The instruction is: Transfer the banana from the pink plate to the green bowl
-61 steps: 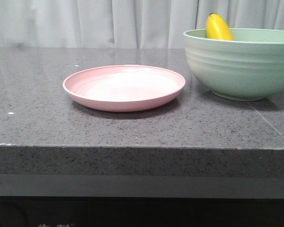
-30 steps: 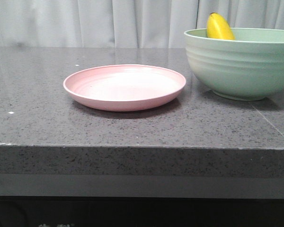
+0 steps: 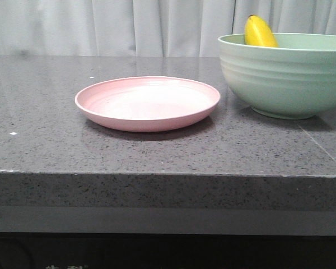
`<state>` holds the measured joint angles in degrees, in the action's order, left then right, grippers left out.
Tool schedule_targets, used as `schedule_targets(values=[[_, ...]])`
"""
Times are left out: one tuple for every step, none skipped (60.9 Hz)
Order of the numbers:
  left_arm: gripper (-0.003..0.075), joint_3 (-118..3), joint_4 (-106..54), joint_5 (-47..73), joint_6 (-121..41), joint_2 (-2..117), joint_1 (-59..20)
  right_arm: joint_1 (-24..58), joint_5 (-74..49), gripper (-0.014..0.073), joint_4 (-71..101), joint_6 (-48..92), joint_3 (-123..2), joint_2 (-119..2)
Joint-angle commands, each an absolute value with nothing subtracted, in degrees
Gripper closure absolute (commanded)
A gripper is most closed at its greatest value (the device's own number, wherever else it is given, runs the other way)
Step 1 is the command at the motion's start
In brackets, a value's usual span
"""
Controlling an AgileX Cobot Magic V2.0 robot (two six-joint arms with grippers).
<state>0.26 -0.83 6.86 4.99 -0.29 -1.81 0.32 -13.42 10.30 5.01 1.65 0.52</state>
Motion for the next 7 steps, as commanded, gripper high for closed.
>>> schedule_targets(values=[[0.0738, 0.44, -1.26, 1.84, 4.97, -1.61, -1.75, 0.08, -8.43, 0.0651, 10.5, 5.28, 1.34, 1.89], [0.0738, 0.44, -1.26, 1.84, 4.97, -1.61, -1.75, 0.08, -8.43, 0.0651, 10.5, 5.28, 1.34, 1.89], [0.0738, 0.44, -1.26, 1.84, 4.97, -1.61, -1.75, 0.08, -8.43, 0.0651, 10.5, 5.28, 1.34, 1.89], [0.0738, 0.44, -1.26, 1.84, 4.97, -1.61, -1.75, 0.08, -8.43, 0.0651, 10.5, 5.28, 1.34, 1.89], [0.0738, 0.44, -1.26, 1.84, 4.97, -1.61, -1.75, 0.08, -8.43, 0.0651, 10.5, 5.28, 1.34, 1.89], [0.0738, 0.44, -1.26, 1.84, 4.97, -1.61, -1.75, 0.08, -8.43, 0.0651, 10.5, 5.28, 1.34, 1.89], [0.0738, 0.44, -1.26, 1.84, 4.97, -1.61, -1.75, 0.08, -8.43, 0.0651, 10.5, 5.28, 1.34, 1.89]])
